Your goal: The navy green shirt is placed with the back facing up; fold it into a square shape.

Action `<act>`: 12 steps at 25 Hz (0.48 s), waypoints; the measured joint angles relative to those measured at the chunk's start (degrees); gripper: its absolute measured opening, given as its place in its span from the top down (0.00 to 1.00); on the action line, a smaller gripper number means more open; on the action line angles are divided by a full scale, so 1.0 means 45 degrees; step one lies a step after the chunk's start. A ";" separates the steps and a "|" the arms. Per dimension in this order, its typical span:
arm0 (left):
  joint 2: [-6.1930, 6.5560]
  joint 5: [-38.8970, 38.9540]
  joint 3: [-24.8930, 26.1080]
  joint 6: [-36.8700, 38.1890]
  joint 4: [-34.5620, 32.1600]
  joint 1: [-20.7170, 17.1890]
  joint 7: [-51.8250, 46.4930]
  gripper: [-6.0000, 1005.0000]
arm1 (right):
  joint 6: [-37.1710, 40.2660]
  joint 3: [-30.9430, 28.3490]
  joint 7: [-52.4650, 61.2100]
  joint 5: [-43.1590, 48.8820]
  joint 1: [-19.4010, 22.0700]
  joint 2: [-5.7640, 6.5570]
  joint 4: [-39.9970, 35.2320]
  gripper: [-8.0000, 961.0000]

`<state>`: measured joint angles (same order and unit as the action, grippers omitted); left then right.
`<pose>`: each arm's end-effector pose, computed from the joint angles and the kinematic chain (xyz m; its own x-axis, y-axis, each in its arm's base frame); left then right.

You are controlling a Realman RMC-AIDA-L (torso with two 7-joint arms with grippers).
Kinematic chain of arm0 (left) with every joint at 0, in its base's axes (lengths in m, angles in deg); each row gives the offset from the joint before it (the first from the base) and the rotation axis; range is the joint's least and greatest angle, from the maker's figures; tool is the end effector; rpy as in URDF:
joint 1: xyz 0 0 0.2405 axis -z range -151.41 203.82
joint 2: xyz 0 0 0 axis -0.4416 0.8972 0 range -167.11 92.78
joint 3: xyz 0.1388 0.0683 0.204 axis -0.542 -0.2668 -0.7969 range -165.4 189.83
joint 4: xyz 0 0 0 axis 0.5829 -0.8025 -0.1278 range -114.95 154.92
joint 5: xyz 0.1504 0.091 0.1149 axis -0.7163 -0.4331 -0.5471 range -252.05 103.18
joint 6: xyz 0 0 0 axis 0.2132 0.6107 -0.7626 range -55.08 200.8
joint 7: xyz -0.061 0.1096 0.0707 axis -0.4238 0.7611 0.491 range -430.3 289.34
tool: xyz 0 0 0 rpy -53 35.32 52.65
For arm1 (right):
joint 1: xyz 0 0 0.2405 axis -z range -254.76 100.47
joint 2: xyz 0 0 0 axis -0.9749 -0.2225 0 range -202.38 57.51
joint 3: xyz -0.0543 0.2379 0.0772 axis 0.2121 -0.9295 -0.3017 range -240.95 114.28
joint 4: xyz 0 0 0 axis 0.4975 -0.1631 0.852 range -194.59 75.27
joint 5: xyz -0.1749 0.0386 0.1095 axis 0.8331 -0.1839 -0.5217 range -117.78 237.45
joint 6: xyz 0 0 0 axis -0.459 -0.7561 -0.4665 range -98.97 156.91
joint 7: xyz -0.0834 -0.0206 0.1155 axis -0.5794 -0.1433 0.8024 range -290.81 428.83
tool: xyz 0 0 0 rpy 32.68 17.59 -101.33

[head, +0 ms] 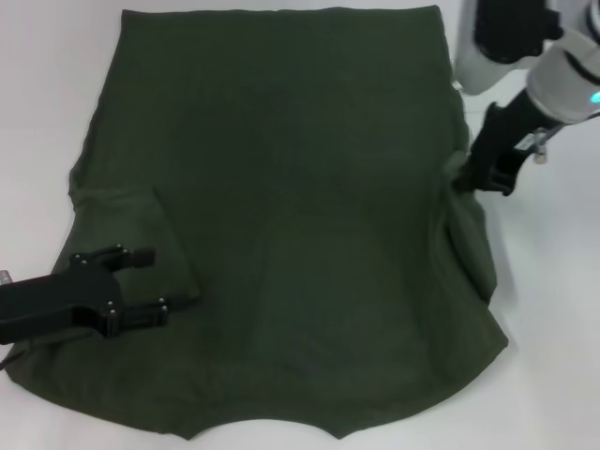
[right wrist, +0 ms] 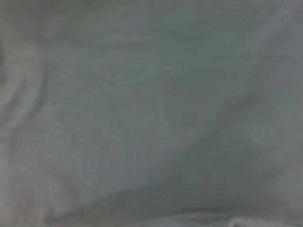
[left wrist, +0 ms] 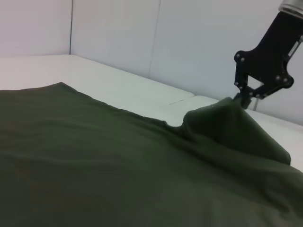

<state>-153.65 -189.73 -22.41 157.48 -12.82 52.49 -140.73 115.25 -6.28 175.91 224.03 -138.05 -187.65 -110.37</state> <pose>-0.3116 0.3169 0.0131 0.8055 0.3280 0.4935 0.5062 -0.8138 -0.2853 0.1444 0.4450 0.0375 0.8572 -0.1755 0.4842 -0.0141 -0.9478 -0.3186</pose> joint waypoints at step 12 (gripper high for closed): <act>0.0028 0.0018 0.0000 -0.0130 -0.0034 0.0080 0.0039 0.14 | -0.0872 0.1148 0.0510 0.0515 -0.0898 -0.0794 0.0347 0.94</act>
<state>-153.53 -189.65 -22.41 156.90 -12.97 52.84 -140.55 111.33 -1.11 178.20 226.35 -142.09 -191.22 -108.81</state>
